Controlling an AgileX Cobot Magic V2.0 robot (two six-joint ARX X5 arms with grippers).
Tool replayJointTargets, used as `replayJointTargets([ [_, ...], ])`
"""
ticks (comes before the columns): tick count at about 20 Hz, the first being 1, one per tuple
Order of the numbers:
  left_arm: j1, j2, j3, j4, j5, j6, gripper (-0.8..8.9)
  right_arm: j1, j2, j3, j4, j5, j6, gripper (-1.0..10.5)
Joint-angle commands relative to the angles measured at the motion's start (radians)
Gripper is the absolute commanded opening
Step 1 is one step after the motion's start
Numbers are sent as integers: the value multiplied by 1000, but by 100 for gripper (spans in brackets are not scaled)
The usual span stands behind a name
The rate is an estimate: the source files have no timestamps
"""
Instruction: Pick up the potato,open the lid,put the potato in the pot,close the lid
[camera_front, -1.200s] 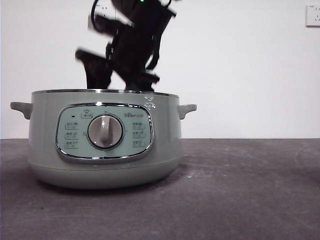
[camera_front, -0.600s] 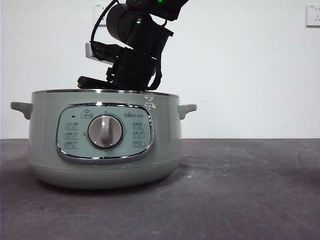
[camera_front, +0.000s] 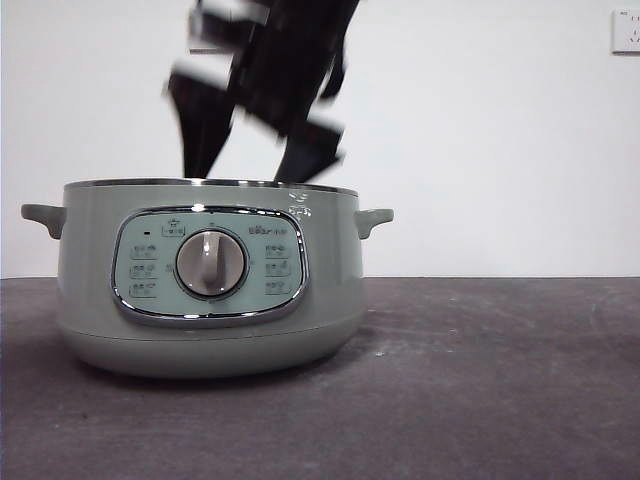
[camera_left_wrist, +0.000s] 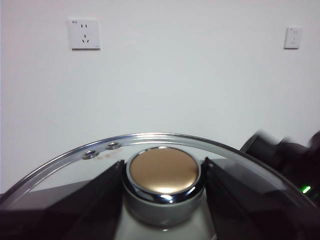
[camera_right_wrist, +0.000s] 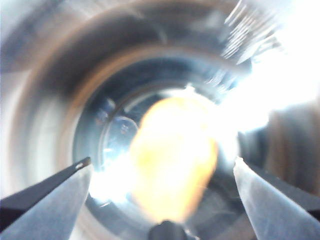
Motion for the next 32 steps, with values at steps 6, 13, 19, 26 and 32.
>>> replayJointTargets([
  [6,0,212,9,97,39,-3,-8,-27,-418,2,-252,146,11,471],
  [13,-12,513,9,203,143,-50,-8,-32,-703,2,-270,160,39,469],
  [19,-33,693,9,351,138,-50,-8,-32,-820,2,-332,161,81,468],
  [26,-33,798,9,396,139,-50,-9,-32,-848,2,-381,161,85,468],
  [32,-33,869,9,401,140,-50,-8,-32,-847,2,-400,211,85,468],
])
